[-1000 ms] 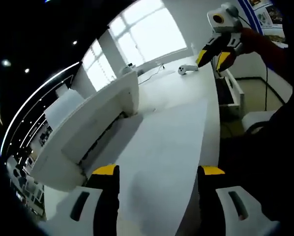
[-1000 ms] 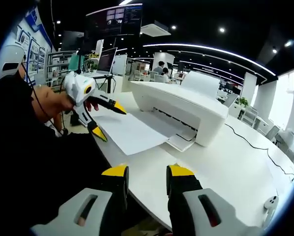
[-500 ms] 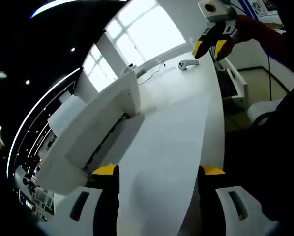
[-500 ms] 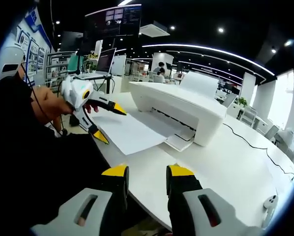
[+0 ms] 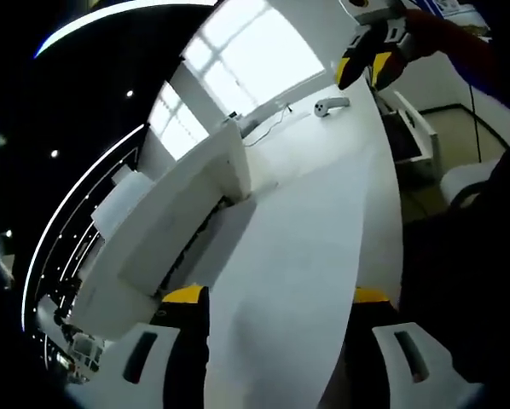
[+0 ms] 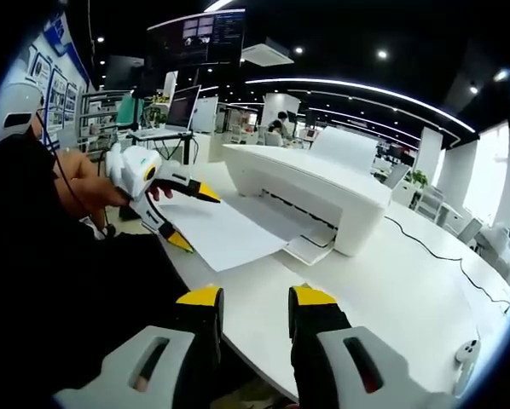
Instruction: Remove the paper from the printer output slot and place it on top of the printer
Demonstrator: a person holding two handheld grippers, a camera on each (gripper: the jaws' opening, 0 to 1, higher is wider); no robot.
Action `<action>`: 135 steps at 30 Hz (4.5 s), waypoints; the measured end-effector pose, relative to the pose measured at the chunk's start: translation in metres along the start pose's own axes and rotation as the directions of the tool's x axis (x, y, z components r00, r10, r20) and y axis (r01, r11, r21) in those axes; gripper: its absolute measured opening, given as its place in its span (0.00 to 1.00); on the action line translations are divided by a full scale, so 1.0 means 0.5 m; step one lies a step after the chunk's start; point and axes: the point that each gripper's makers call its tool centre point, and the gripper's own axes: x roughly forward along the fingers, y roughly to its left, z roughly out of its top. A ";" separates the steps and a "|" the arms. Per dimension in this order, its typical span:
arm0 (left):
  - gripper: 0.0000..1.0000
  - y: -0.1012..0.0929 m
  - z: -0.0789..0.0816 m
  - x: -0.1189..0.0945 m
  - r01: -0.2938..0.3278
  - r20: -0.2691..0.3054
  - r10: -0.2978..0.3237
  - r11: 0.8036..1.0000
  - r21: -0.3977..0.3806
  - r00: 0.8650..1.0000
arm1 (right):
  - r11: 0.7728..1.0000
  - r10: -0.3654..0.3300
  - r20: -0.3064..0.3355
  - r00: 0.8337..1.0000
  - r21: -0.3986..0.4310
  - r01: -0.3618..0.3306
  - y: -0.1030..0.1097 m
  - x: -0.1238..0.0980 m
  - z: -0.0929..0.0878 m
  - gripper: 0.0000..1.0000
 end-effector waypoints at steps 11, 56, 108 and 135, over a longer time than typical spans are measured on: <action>0.61 0.003 -0.002 0.002 -0.014 -0.009 0.014 1.000 0.014 1.000 | 1.000 -0.002 0.002 1.000 0.000 0.002 0.000 -0.002 0.000 0.26; 0.09 0.027 0.019 -0.015 0.031 0.010 -0.031 0.999 -0.013 0.999 | 1.000 0.008 0.010 1.000 0.009 -0.009 0.007 0.002 0.000 0.26; 0.06 0.036 0.049 -0.032 0.123 0.103 -0.114 0.989 -0.086 0.988 | 1.000 0.014 0.011 1.000 0.007 -0.014 0.012 0.004 0.002 0.26; 0.06 0.051 0.077 -0.046 0.155 0.152 -0.138 0.982 -0.108 0.979 | 1.000 0.012 0.013 1.000 0.002 -0.012 0.008 0.002 0.007 0.26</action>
